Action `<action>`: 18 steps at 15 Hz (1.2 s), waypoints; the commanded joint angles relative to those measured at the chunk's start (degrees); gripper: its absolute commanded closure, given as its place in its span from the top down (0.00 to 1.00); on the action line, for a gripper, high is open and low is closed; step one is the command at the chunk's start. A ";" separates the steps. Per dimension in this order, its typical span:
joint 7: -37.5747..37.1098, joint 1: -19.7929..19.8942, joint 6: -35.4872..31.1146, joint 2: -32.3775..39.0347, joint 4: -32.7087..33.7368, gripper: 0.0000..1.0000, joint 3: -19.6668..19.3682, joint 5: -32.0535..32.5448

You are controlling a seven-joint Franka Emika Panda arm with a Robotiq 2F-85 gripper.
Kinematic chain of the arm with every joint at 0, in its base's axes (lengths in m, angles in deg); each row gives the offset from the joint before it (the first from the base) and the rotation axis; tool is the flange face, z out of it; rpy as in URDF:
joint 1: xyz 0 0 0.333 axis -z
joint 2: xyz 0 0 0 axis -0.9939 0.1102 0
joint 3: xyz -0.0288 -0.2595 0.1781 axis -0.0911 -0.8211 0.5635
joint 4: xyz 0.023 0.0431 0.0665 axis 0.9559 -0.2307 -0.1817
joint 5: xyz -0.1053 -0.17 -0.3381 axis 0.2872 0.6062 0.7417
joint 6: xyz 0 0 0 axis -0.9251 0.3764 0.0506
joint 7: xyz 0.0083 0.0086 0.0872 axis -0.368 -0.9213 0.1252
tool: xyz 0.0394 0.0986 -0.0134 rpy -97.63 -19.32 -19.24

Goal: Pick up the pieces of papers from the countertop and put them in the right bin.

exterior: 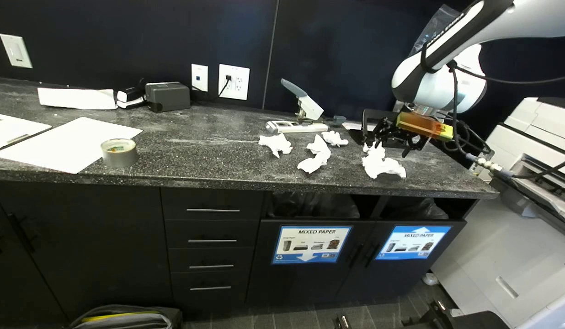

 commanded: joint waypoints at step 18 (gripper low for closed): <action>-2.15 3.80 10.69 15.92 17.15 1.00 1.53 4.18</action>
